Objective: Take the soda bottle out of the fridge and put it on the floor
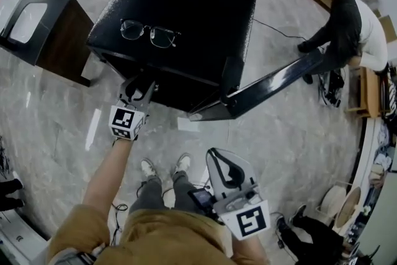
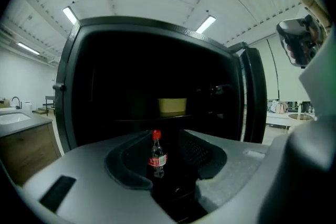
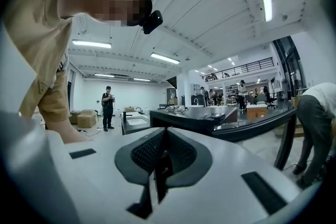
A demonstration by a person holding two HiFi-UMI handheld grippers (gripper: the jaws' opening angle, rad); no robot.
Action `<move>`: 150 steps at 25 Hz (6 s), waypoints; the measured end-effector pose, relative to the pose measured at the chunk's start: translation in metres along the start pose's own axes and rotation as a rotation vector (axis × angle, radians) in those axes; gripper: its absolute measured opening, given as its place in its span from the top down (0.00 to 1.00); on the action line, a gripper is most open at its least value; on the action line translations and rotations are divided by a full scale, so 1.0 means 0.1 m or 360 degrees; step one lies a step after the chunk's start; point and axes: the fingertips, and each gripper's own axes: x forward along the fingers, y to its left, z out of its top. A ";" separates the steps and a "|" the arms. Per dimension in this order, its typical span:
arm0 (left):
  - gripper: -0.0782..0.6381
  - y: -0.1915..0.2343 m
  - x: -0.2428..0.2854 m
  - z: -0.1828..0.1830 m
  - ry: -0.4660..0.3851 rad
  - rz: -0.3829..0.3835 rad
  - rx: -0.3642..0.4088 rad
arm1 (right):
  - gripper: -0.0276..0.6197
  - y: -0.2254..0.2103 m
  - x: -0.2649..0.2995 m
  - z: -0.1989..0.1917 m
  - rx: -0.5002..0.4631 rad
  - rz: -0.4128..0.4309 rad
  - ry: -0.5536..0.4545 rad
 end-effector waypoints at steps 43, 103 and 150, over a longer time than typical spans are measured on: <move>0.47 0.22 1.27 -0.86 0.0080 -0.0095 -0.0003 | 0.95 0.02 0.24 -1.00 0.0003 0.0119 0.0166; 0.47 0.45 -0.94 -4.06 0.0088 -0.0012 -0.0225 | 0.95 1.15 2.15 -4.75 -0.0323 0.0564 0.0313; 0.47 0.25 -0.06 -7.77 0.0151 -0.0219 -0.0194 | 0.95 0.88 2.84 -8.07 -0.0793 0.0948 0.0315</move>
